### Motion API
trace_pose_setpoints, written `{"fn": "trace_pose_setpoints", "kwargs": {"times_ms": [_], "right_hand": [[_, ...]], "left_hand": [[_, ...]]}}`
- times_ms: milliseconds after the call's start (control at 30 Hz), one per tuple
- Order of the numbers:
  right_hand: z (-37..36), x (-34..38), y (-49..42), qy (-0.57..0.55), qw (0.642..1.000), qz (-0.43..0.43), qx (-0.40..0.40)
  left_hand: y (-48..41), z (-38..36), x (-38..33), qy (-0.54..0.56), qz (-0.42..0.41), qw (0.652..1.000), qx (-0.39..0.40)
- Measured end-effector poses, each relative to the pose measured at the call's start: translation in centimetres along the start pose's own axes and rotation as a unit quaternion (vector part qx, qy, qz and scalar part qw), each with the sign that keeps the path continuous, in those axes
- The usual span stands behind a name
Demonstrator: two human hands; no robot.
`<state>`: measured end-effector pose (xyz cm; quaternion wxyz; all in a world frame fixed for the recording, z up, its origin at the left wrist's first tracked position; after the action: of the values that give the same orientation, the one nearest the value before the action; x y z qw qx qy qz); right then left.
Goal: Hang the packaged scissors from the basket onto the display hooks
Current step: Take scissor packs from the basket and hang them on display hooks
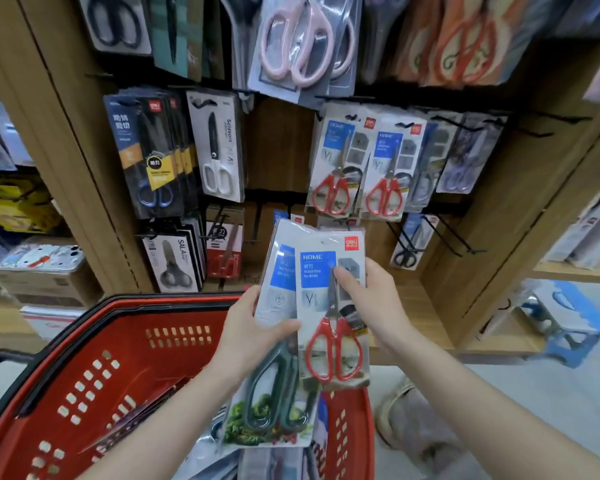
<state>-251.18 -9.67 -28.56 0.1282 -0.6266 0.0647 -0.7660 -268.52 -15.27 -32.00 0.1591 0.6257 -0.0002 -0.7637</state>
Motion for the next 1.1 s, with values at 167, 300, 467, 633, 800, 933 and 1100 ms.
{"fn": "trace_pose_setpoints", "kwargs": {"times_ms": [167, 300, 467, 633, 800, 933, 1100], "right_hand": [[1.7, 2.1, -4.5, -0.012, 0.999, 0.009, -0.050], [3.4, 2.8, -7.8, 0.013, 0.998, 0.030, -0.060], [6.7, 2.2, -12.7, 0.048, 0.989, 0.027, -0.134], [9.9, 2.1, -16.9, 0.074, 0.969, 0.053, -0.230], [10.7, 1.6, -19.6, 0.062, 0.965, 0.070, -0.247], [10.7, 1.0, -21.2, 0.054, 0.966, 0.060, -0.244], [11.0, 0.2, -23.3, 0.057, 0.971, -0.015, -0.231]], "left_hand": [[-1.6, 2.4, -2.1, 0.003, -0.040, 0.997, -0.070], [-3.4, 3.6, -3.6, 0.013, -0.053, 0.994, -0.098], [-6.0, 3.5, -5.7, 0.038, -0.077, 0.989, -0.118], [-8.4, 2.4, -7.2, 0.031, -0.093, 0.987, -0.129], [-9.6, 1.3, -8.6, 0.023, -0.102, 0.987, -0.123], [-10.4, 0.5, -9.1, 0.022, -0.102, 0.987, -0.122], [-10.9, -0.4, -8.8, 0.018, -0.095, 0.989, -0.115]]}}
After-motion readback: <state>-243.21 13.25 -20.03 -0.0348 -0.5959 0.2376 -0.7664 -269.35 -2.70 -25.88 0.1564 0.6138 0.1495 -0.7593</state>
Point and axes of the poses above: each hand's wrist, its own y-axis away from the middle knuckle, its own z-axis out of the back of the hand, x = y × z, the point moved 3 cm from there along -y, towards the middle knuckle, and after that the axes turned 11 degrees about z, right-handed, at the moved point
